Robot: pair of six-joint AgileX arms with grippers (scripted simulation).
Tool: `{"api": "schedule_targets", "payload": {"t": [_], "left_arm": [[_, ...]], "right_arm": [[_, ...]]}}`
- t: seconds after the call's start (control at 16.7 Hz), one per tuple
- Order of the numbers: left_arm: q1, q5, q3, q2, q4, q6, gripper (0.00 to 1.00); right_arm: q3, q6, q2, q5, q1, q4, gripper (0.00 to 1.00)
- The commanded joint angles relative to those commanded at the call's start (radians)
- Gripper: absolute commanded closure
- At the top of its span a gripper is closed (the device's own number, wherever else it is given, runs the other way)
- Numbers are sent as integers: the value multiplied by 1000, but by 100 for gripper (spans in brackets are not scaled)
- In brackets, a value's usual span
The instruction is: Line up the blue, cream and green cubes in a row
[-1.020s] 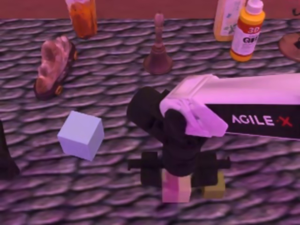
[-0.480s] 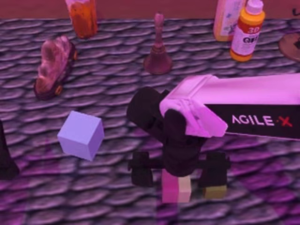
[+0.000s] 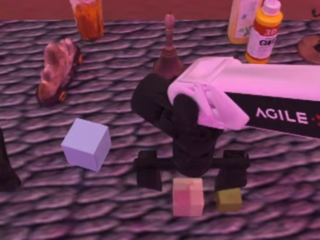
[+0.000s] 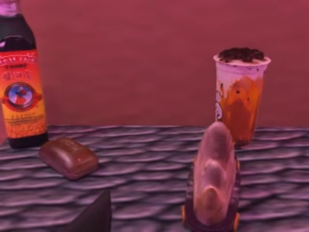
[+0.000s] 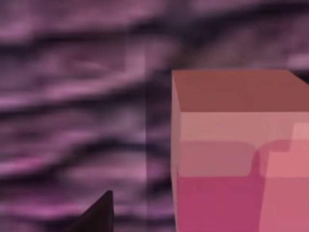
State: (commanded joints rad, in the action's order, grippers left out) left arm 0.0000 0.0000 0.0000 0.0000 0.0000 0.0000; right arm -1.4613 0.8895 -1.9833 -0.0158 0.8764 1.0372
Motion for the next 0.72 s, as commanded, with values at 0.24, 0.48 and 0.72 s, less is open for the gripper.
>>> {"api": "schedule_targets", "payload": {"t": [0.24, 0.48, 0.72], "left_arm": [[0, 0, 0, 0, 0, 0, 0], [0, 0, 0, 0, 0, 0, 0], [-14, -6, 80, 85, -52, -2, 0]], "right_arm": [[-61, -1, 37, -1, 1, 93, 0], [-59, -1, 33, -1, -3, 91, 0], [19, -54, 135, -35, -51, 40, 0]]}}
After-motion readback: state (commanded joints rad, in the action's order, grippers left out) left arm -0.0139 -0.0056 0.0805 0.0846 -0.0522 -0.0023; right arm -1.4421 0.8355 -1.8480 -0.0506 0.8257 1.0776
